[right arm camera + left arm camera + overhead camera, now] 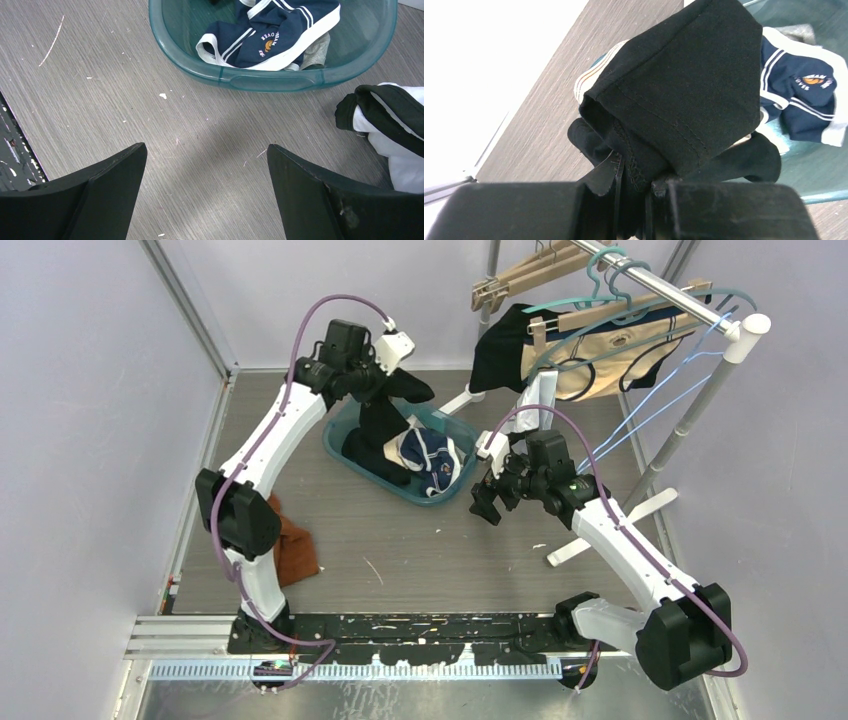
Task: Remove the underwear clipped to the hanger
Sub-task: Place the underwear in the bin.
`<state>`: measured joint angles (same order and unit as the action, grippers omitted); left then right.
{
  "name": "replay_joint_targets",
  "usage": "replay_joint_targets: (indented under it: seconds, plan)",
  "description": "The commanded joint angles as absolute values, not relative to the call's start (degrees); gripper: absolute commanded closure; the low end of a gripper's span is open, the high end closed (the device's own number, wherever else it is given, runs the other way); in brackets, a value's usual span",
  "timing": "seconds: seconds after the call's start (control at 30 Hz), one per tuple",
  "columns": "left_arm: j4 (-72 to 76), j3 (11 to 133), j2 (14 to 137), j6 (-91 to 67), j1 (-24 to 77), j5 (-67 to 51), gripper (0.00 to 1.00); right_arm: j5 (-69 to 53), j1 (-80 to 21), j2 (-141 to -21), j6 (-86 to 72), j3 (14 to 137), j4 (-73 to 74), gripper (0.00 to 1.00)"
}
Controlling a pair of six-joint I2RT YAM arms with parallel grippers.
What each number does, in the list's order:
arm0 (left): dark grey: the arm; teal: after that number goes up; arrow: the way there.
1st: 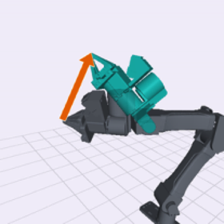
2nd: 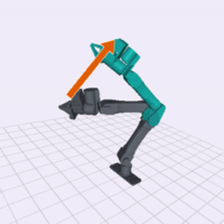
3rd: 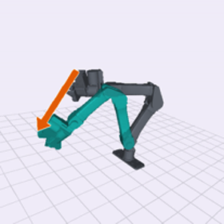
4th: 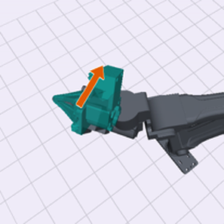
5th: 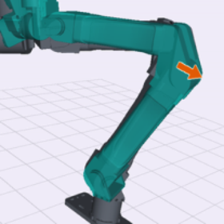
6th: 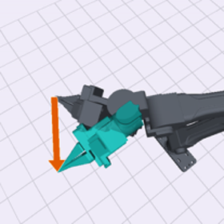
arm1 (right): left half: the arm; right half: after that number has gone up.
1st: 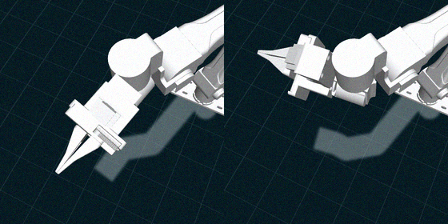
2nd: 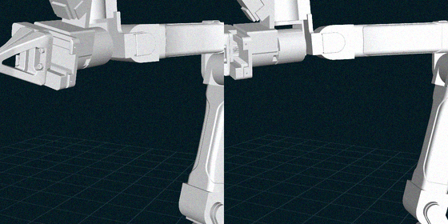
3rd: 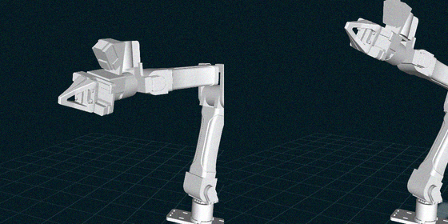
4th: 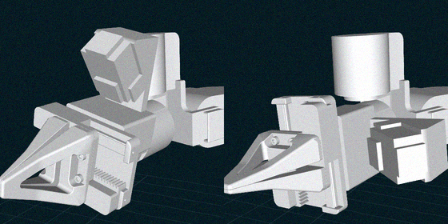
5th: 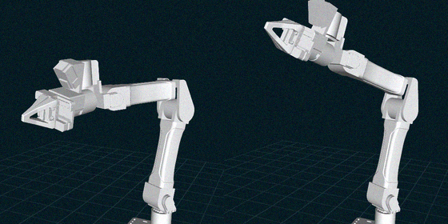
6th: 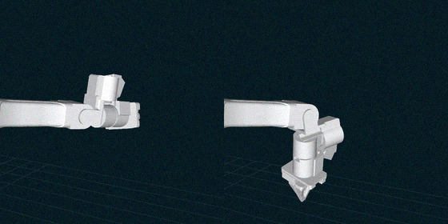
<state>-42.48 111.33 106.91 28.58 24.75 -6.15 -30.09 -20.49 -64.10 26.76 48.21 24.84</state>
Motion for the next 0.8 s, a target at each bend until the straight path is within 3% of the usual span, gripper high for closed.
replay_joint_targets:
  seconds: [0.0,0.2,0.5,0.77]
  plan:
    - [-40.55,110.85,109.70,32.17,24.96,-2.40,1.00,-30.46,-20.19,-62.46,26.63,48.74,22.07,0.04]
    - [-37.42,102.68,111.94,34.39,24.96,0.02,1.00,-30.25,-20.20,-62.34,26.81,48.75,22.13,0.04]
    - [-38.23,99.06,116.97,31.06,25.32,0.00,0.79,-29.47,-20.20,-62.36,27.33,48.75,22.20,0.04]
    - [-38.34,97.29,111.77,30.55,25.34,1.03,0.11,-29.88,-20.20,-62.94,26.87,48.93,22.10,0.04]
